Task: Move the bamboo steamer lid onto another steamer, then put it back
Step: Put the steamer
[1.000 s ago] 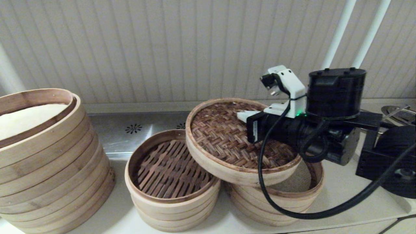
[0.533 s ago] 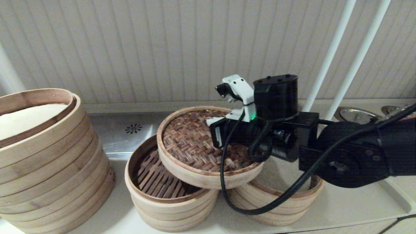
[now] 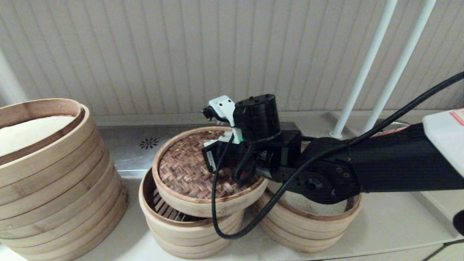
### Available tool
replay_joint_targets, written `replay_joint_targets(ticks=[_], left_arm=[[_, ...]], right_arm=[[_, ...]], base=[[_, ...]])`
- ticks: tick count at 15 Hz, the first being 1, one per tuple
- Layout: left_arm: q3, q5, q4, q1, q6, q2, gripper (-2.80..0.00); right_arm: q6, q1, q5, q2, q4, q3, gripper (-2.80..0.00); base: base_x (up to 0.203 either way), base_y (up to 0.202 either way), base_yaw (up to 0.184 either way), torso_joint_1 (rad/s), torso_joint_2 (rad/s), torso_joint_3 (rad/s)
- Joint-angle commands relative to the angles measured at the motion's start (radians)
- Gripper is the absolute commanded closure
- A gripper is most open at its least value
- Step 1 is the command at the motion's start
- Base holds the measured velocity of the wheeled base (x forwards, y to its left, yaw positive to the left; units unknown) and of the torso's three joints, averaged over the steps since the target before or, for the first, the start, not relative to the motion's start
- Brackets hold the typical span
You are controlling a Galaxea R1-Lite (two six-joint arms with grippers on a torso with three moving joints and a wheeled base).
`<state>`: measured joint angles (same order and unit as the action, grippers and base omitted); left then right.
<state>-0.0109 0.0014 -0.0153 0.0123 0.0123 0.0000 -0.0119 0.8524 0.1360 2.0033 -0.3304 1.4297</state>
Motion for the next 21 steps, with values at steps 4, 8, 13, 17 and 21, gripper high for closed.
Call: replay_joint_targets(ticks=[4, 8, 13, 17, 21], left_arm=[[0.0, 0.0, 0.0, 0.0, 0.0, 0.002, 0.0], [0.0, 0.0, 0.0, 0.0, 0.0, 0.002, 0.0], [0.0, 0.0, 0.0, 0.0, 0.0, 0.002, 0.0], [0.0, 0.0, 0.0, 0.0, 0.0, 0.002, 0.0], [0.0, 0.0, 0.0, 0.0, 0.0, 0.002, 0.0]], right_arm=[[-0.005, 0.039, 0.001, 0.063, 0.004, 0.047, 0.0], [-0.007, 0.051, 0.001, 0.08, 0.001, 0.045, 0.0], [-0.007, 0.074, 0.002, 0.087, 0.001, 0.055, 0.0], [-0.01, 0.065, 0.003, 0.106, 0.005, 0.105, 0.0], [-0.014, 0.06, 0.004, 0.132, 0.005, 0.123, 0.0]], base=[[0.0, 0.0, 0.0, 0.0, 0.0, 0.0], [0.0, 0.0, 0.0, 0.0, 0.0, 0.0], [0.0, 0.0, 0.0, 0.0, 0.0, 0.0], [0.0, 0.0, 0.0, 0.0, 0.0, 0.0], [0.0, 0.0, 0.0, 0.0, 0.0, 0.0]])
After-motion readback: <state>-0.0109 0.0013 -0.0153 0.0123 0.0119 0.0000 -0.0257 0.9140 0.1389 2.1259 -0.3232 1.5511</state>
